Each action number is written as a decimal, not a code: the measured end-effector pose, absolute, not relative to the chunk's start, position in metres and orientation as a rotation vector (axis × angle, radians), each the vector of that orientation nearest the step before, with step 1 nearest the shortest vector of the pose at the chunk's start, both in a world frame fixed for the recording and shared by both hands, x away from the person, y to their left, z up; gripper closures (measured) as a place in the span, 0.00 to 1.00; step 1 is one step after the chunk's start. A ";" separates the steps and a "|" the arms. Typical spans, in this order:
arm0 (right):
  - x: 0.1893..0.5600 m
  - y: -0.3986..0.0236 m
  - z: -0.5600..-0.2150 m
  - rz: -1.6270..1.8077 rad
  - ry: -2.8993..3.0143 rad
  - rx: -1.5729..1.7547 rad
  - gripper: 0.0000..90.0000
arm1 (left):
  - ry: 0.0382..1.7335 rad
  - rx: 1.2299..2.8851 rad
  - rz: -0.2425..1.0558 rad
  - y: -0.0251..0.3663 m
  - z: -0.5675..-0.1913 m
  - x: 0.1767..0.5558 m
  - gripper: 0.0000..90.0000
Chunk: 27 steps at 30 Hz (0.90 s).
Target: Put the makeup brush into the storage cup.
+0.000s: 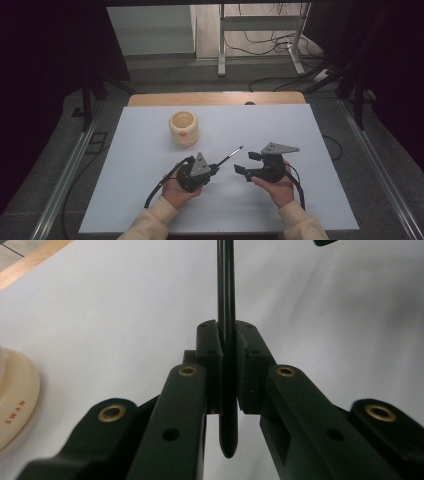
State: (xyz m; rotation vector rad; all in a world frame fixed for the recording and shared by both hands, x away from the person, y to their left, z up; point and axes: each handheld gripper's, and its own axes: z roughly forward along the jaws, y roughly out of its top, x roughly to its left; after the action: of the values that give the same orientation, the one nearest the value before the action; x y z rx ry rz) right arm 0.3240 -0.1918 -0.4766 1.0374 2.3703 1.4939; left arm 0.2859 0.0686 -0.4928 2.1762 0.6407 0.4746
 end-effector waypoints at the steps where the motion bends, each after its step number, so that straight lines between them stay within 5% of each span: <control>1: 0.324 -0.192 -0.477 1.494 2.370 1.037 0.22 | 0.641 2.176 0.475 0.069 -0.493 0.286 0.92; 15: 0.323 -0.185 -0.478 1.560 2.349 1.047 0.29 | 0.588 2.214 0.464 0.056 -0.498 0.280 0.92; 27: 0.321 -0.186 -0.477 1.728 2.344 1.002 0.71 | 0.564 2.225 0.466 0.049 -0.502 0.277 0.92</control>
State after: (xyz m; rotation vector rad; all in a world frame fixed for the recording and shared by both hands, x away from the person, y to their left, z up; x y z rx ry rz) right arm 0.3215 -0.1857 -0.4767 1.0016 2.3443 1.7284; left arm 0.2768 0.0487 -0.5022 2.2246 0.5640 0.4657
